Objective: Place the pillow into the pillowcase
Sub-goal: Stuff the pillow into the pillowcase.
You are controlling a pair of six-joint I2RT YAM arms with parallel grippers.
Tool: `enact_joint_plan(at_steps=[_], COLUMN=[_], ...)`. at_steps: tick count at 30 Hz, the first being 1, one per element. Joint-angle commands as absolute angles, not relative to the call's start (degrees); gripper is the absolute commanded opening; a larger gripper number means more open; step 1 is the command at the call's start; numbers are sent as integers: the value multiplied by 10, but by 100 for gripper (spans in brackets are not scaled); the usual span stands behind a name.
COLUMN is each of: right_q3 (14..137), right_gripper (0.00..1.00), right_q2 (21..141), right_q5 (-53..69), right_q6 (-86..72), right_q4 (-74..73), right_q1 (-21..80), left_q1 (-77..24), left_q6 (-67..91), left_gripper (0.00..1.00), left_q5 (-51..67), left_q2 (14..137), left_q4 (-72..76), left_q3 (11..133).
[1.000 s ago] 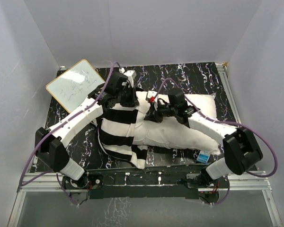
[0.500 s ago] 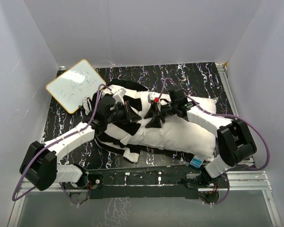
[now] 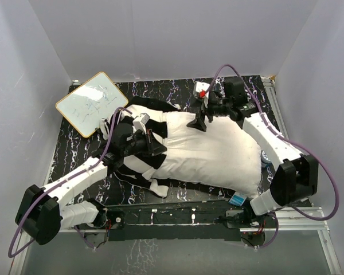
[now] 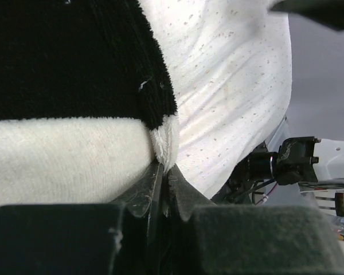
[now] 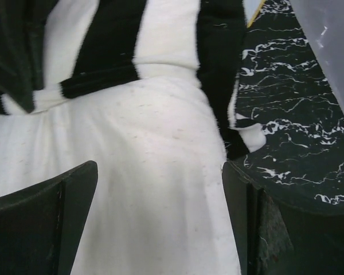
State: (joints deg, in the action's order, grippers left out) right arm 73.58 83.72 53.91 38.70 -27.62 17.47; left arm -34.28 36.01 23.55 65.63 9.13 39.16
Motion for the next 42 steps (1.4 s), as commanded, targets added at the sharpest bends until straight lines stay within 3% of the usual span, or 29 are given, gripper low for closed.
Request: enact_joint_plan(at_steps=[1, 4, 6, 7, 9, 10, 11, 18, 23, 26, 34, 37, 42], right_q3=[764, 733, 699, 686, 675, 676, 686, 882, 795, 743, 772, 792, 830], right_gripper=[93, 91, 82, 72, 43, 19, 11, 8, 8, 17, 79, 92, 99], right_q2=[905, 929, 926, 922, 916, 913, 914, 978, 977, 970, 937, 895, 858], right_q5=[494, 486, 487, 491, 501, 503, 502, 497, 470, 433, 487, 517, 609], right_q6=[334, 371, 378, 374, 348, 309, 275, 61, 23, 68, 197, 277, 569], right_q4=[-195, -200, -186, -176, -146, -123, -97, -13, 70, 72, -50, -117, -362], right_q1=[180, 217, 242, 256, 280, 287, 287, 272, 252, 227, 154, 136, 131], left_q1=[-350, -350, -350, -350, -349, -349, -348, -348, -346, -329, -275, -275, -275], left_q6=[334, 323, 314, 308, 301, 299, 300, 407, 442, 437, 383, 332, 297], left_gripper=[1, 0, 0, 0, 0, 0, 0, 0, 0, 3, 51, 62, 64], left_q5=[274, 265, 259, 256, 257, 262, 272, 381, 348, 313, 201, 156, 155], left_q2=[630, 616, 614, 616, 629, 641, 660, 837, 858, 861, 839, 777, 665], left_q4=[74, 84, 90, 93, 107, 121, 136, 287, 349, 338, 149, 59, -73], left_q3=[365, 371, 389, 403, 439, 470, 499, 701, 652, 591, 587, 599, 601])
